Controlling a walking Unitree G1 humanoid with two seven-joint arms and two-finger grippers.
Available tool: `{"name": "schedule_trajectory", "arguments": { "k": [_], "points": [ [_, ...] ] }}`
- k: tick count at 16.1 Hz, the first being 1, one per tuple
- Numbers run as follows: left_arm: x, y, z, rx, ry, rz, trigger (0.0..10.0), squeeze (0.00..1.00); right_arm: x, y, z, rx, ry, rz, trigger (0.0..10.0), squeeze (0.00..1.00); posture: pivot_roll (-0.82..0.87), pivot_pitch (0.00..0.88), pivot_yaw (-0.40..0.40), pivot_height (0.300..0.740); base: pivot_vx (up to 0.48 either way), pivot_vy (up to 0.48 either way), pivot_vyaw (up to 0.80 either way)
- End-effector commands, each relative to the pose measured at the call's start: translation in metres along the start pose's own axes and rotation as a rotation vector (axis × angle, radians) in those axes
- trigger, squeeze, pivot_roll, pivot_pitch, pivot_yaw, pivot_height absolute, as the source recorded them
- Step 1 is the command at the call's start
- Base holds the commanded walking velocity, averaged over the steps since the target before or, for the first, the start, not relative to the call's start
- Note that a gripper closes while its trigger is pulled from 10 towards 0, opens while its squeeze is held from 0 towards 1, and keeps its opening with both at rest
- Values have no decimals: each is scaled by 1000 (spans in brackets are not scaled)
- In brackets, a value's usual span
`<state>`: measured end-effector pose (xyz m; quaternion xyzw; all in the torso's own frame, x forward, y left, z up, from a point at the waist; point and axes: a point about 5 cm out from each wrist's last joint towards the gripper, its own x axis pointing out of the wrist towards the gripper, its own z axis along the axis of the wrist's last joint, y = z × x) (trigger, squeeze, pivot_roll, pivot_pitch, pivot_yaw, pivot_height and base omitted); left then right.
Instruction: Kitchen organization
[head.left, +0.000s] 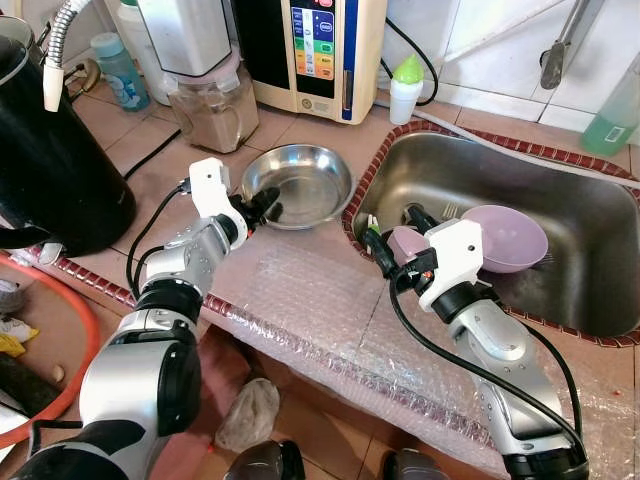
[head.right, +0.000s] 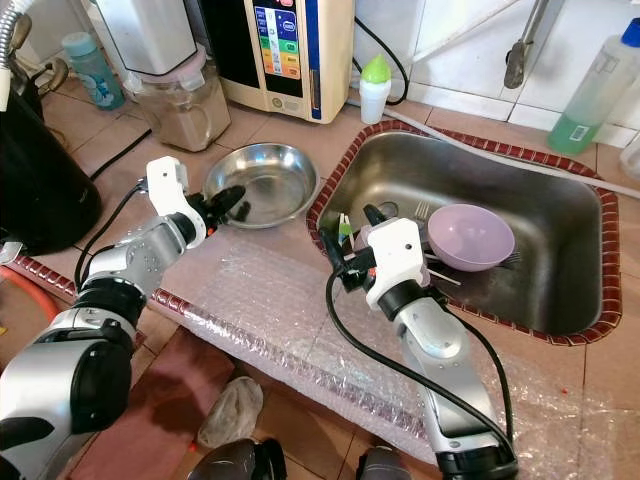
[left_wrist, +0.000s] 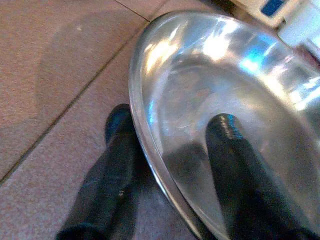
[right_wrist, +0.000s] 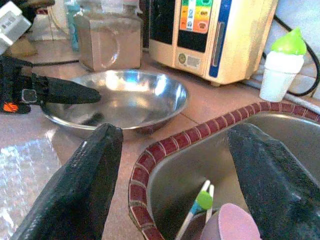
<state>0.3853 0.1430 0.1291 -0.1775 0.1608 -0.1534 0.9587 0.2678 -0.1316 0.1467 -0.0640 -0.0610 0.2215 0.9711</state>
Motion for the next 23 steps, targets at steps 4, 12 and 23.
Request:
{"name": "schedule_trajectory", "arguments": {
  "k": [4,12,23],
  "points": [
    [-6,14,-20,35,86,16,0,0,0,4,-8,-9,44,19,10000,0,-185,65,113,740,0,0,0],
    [-5,-5,-16,-55,3,-172,0,0,3,0,-11,-19,60,9,10000,0,-185,66,102,740,0,0,0],
    [-10,-44,14,-157,-269,-483,0,0,26,-22,-13,180,47,-196,0,0,-180,58,93,740,0,0,0]
  ]
}}
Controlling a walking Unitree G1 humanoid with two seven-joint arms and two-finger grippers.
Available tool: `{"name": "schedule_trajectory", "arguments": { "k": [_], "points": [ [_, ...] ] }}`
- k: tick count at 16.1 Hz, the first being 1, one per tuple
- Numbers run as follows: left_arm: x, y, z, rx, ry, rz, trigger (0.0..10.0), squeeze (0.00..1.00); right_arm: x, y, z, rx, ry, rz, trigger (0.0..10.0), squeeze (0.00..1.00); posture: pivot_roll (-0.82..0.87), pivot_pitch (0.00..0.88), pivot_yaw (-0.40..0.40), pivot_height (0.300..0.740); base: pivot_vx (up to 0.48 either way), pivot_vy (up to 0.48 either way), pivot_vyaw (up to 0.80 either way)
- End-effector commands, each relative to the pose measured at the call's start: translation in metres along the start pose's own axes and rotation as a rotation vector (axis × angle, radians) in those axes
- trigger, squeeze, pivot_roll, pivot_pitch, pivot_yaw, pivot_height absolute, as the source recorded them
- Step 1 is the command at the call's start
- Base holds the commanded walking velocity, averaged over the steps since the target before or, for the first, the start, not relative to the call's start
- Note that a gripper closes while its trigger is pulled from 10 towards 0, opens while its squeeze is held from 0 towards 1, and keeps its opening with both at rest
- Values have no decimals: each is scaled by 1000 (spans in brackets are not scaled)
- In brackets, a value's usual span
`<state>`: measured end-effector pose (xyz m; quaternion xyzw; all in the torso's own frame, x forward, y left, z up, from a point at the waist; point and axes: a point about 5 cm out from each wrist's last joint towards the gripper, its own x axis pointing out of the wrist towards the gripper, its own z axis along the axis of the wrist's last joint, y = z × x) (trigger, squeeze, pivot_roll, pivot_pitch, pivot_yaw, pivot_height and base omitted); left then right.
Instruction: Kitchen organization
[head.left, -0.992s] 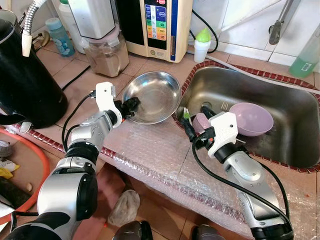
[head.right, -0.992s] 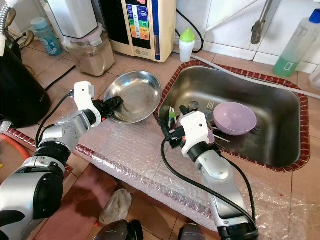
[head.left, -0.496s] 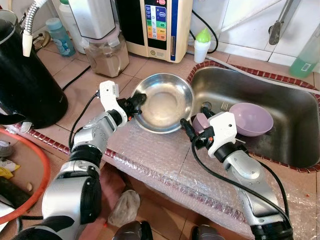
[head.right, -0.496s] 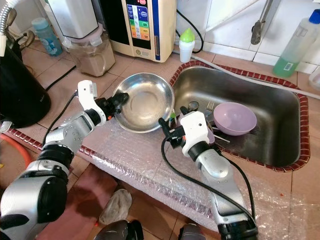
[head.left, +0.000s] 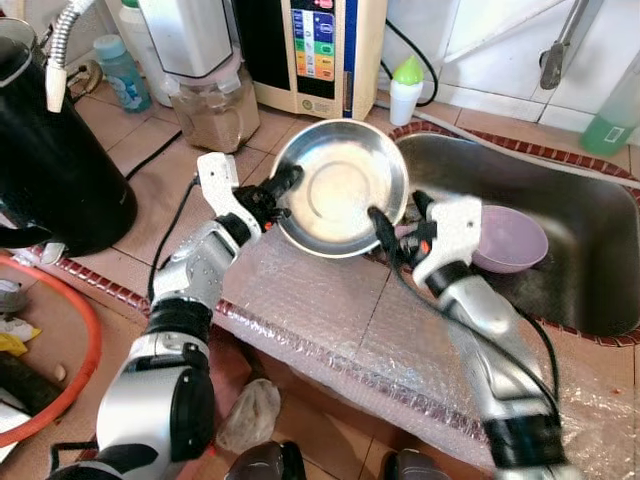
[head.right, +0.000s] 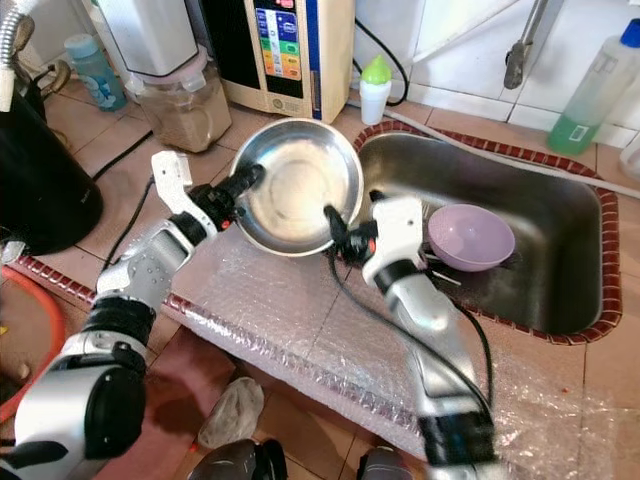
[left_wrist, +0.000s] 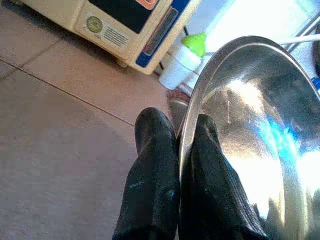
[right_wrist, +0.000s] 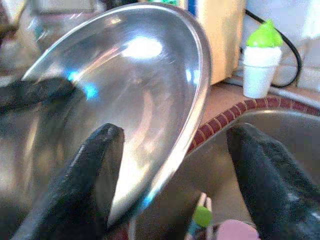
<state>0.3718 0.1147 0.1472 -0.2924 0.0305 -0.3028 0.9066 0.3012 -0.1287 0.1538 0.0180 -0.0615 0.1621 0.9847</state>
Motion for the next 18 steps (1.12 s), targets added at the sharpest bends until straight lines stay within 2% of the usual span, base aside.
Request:
{"name": "schedule_trajectory", "arguments": {
  "k": [1,3,7,9,13,18],
  "points": [
    [4,-12,11,-5,-50,-114,0,0,-1,-14,-13,55,76,-85,0,0,-180,58,93,740,0,0,0],
    [4,-15,10,-4,-51,-129,0,0,4,-13,-13,91,88,-79,0,0,-179,53,89,740,0,0,0],
    [3,-19,8,-5,-59,-144,0,0,12,-14,-13,236,99,-137,0,0,-180,51,86,740,0,0,0],
    [3,-17,9,4,-70,-118,0,0,12,-21,-18,309,144,-185,0,0,-181,52,80,740,0,0,0],
    [3,-16,10,7,-80,-105,0,0,6,-30,-29,319,217,-242,0,0,-183,53,80,740,0,0,0],
    [4,-14,15,22,-94,-80,0,0,6,-34,-30,343,226,-272,0,0,-181,53,87,740,0,0,0]
  ]
}}
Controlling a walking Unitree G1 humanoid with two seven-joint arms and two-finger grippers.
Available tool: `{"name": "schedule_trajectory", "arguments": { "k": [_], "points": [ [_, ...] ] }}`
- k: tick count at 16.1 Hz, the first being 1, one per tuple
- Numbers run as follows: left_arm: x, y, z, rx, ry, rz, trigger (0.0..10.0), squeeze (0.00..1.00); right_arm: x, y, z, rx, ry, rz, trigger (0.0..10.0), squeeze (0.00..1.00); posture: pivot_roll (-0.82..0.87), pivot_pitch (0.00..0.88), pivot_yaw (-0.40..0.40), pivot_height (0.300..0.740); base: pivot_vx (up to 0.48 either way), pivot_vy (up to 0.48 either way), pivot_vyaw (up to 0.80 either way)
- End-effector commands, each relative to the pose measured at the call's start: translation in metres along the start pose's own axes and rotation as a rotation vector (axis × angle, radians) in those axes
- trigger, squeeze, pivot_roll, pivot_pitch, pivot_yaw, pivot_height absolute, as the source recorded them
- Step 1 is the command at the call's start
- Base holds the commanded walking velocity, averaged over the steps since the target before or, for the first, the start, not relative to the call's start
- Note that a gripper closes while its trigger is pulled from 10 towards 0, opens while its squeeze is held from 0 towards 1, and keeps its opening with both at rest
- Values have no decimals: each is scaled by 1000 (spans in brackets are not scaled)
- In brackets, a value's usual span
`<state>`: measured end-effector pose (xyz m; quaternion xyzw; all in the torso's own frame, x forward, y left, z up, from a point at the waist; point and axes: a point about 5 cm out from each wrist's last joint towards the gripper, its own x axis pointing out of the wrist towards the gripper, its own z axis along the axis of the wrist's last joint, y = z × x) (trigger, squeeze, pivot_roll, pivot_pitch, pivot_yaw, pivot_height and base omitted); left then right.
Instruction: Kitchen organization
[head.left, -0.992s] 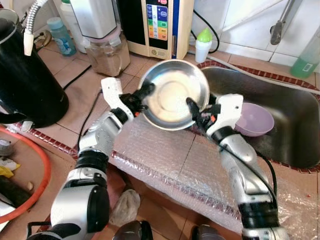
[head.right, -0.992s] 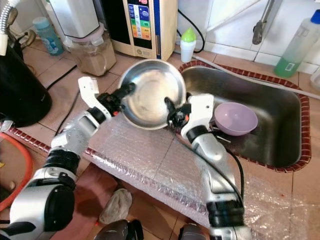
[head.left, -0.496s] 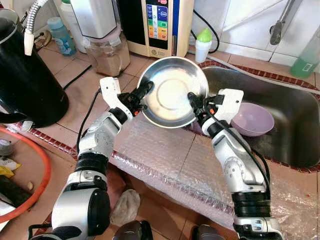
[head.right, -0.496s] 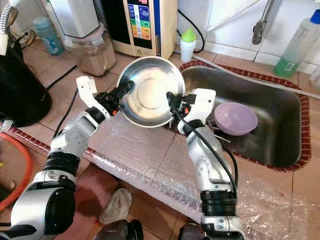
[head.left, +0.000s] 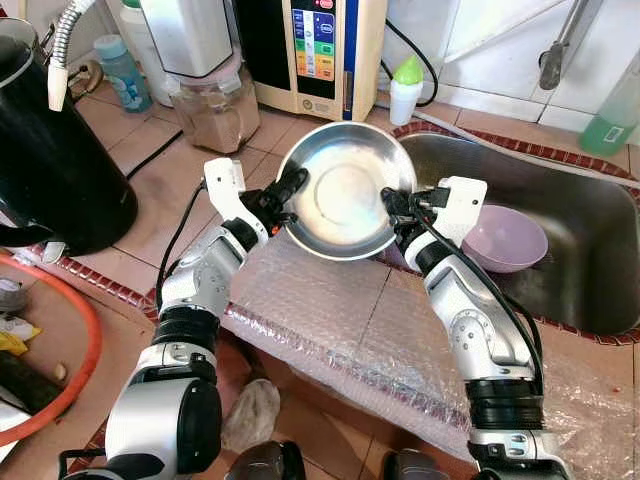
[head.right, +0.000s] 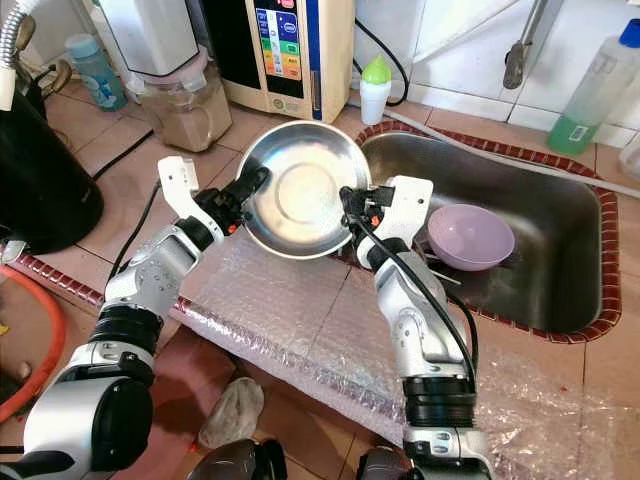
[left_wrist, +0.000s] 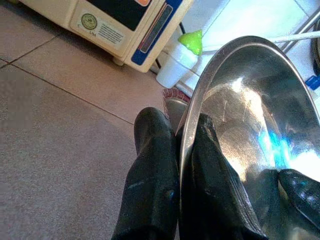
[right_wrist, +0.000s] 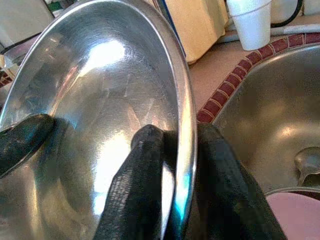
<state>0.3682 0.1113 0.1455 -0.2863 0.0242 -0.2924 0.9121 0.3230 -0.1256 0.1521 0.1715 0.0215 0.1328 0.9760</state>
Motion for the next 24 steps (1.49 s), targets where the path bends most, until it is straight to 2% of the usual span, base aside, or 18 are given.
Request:
{"name": "schedule_trajectory", "arguments": {
  "k": [1,5,6,7,8,9,10,13,18,20,23,24],
  "points": [
    [6,-11,22,3,-106,-92,0,0,-10,-38,-16,30,81,-214,0,0,-181,54,87,740,0,0,0],
    [8,-13,24,25,-119,-72,0,0,-10,-40,-14,32,81,-219,0,0,-178,54,81,740,0,0,0],
    [9,-14,23,38,-114,-74,4549,0,-10,-42,-13,32,80,-224,0,0,-173,56,77,740,0,0,0],
    [8,-16,22,47,-111,-76,6157,0,-10,-45,-11,38,78,-233,0,0,-171,57,77,740,0,0,0],
    [8,-17,19,56,-100,-79,10000,0,-11,-51,-10,51,75,-251,0,0,-163,61,77,740,0,0,0],
    [8,-19,18,50,-94,-88,10000,0,-12,-54,-9,53,75,-259,0,0,-157,64,80,740,0,0,0],
    [7,-25,14,60,-67,-120,10000,1000,-13,-60,-8,55,71,-280,0,0,-134,79,87,740,0,0,0],
    [7,-33,12,103,-29,-158,10000,1000,-10,-69,-4,94,35,-332,0,0,-95,103,110,740,0,0,0],
    [4,-56,1,204,112,-294,10000,1000,0,-87,14,129,-69,-482,0,0,-40,109,142,740,0,0,0],
    [-6,-58,-10,238,181,-315,10000,1000,-5,-111,23,73,-107,-665,0,0,-16,105,145,740,0,0,0],
    [-23,-54,-27,272,307,-308,10000,1000,-12,-133,19,24,-76,-846,235,0,-1,108,142,740,0,0,0],
    [-29,-51,-32,292,340,-315,10000,1000,-14,-136,16,15,-59,-868,3725,0,1,110,141,740,0,0,0]
  ]
}}
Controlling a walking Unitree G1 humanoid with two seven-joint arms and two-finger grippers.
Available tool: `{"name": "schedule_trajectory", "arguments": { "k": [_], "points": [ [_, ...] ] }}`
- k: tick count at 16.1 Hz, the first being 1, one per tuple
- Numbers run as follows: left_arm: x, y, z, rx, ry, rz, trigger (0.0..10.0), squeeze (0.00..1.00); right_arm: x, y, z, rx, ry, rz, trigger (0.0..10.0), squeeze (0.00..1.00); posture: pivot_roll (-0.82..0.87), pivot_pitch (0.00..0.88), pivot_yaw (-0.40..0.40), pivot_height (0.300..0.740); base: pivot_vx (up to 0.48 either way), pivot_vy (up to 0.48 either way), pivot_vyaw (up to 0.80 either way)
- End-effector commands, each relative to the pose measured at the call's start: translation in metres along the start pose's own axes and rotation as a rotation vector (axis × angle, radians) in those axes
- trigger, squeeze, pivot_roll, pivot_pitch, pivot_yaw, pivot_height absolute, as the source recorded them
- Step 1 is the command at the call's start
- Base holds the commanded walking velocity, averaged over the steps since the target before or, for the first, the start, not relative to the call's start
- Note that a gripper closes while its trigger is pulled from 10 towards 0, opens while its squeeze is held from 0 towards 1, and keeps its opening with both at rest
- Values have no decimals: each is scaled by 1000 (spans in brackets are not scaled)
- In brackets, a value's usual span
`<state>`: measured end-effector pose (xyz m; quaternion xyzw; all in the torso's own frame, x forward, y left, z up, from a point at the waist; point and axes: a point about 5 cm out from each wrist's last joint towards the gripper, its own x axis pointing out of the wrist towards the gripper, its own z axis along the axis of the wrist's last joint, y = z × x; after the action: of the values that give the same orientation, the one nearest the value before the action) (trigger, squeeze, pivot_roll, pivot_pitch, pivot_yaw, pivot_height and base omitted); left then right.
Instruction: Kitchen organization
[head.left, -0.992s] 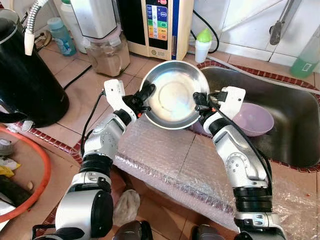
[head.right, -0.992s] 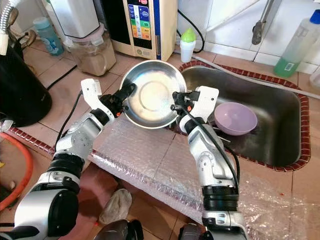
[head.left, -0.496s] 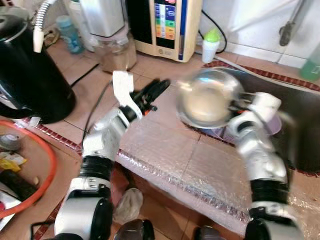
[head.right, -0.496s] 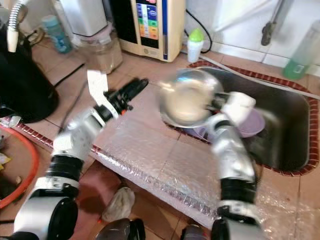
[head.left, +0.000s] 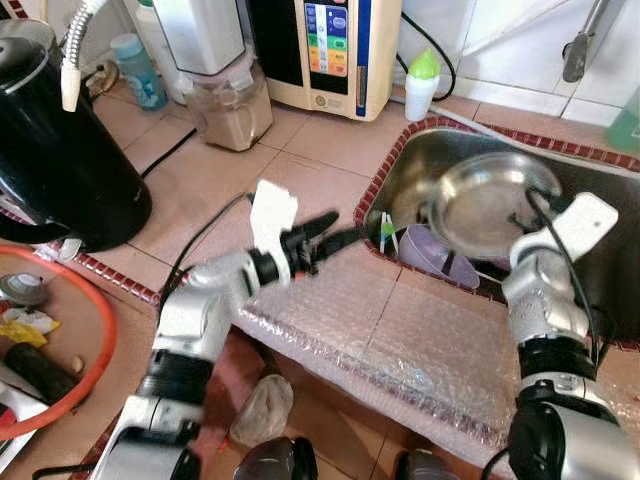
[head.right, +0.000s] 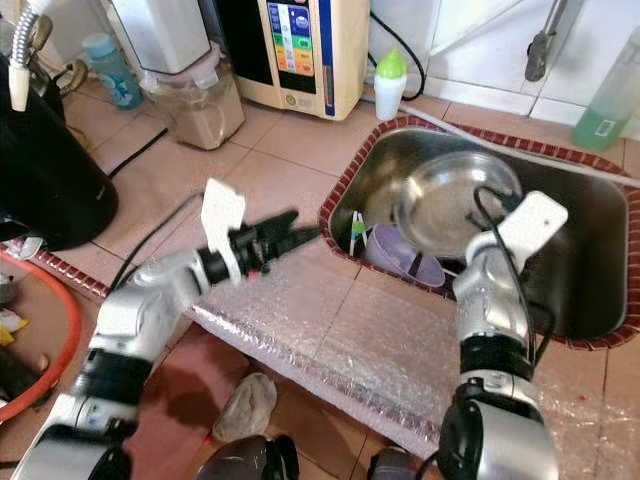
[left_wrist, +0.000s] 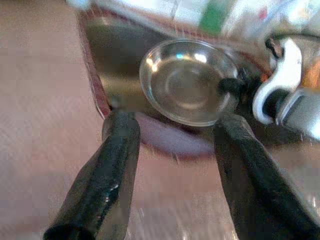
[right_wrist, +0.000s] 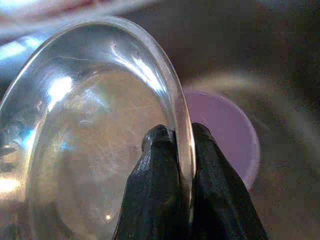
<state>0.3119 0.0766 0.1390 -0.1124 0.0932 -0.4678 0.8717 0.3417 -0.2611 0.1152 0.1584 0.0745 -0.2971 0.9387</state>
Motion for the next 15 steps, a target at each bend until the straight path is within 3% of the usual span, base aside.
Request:
{"name": "schedule_trajectory", "arguments": {
  "k": [1,2,3,11,15],
  "points": [
    [-4,-3,-3,38,35,-16,10000,1000,1,4,-1,-14,-1,-8,7059,0,1,110,140,740,0,0,0],
    [-6,-3,-7,35,47,-10,10000,1000,1,2,-7,-21,16,-16,10000,486,-1,110,138,740,0,0,0],
    [-7,-2,-8,43,55,-8,10000,1000,1,1,-11,-31,25,-24,10000,1000,-2,111,135,740,0,0,0],
    [-2,0,1,105,19,40,10000,1000,3,0,-12,-26,14,12,10000,1000,-27,96,135,740,0,0,0],
    [-4,12,8,166,-35,141,10000,1000,6,-6,-10,-233,-31,92,10000,1000,-83,51,155,740,0,0,0]
  ]
}}
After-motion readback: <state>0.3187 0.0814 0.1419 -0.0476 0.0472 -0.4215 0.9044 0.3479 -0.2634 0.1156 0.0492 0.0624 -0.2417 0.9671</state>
